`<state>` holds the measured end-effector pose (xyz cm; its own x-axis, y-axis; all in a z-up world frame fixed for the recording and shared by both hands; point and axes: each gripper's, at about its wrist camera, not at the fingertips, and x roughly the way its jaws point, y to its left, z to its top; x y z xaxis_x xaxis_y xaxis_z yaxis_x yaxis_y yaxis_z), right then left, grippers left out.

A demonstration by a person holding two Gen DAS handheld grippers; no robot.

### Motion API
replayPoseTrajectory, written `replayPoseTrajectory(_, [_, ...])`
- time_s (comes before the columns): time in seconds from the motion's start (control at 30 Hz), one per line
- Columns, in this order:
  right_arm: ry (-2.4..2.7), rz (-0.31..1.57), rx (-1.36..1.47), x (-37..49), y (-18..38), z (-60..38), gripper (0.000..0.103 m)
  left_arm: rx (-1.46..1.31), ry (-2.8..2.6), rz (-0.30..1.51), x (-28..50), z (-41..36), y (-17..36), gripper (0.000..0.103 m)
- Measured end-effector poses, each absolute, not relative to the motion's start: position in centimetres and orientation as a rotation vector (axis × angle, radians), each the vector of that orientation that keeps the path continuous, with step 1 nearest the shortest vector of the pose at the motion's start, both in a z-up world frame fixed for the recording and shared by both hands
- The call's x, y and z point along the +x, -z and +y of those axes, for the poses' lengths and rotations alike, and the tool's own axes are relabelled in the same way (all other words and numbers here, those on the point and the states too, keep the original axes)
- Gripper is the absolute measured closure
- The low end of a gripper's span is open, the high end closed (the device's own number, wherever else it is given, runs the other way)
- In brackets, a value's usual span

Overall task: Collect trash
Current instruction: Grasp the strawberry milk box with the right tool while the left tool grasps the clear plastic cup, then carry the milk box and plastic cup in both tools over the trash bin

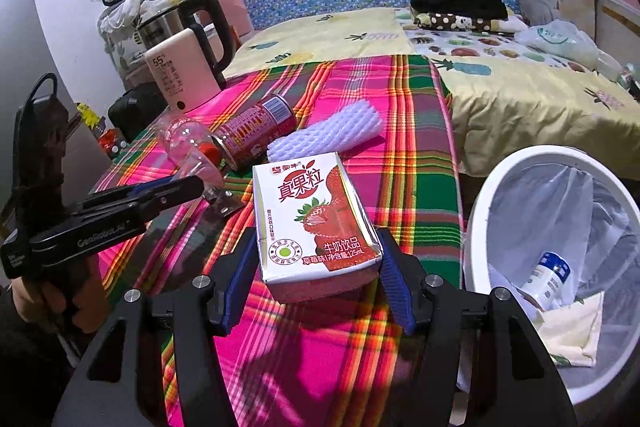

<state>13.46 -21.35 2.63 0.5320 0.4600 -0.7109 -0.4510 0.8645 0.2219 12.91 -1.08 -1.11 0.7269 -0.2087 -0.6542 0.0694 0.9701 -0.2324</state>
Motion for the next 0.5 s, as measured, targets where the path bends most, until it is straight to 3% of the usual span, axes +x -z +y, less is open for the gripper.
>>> replayPoseTrajectory(0.5, [-0.466,0.809,0.019,10.9,-4.1,-23.3,0.044,-0.166,0.212,0.725,9.7,-4.1,-0.6,0.073])
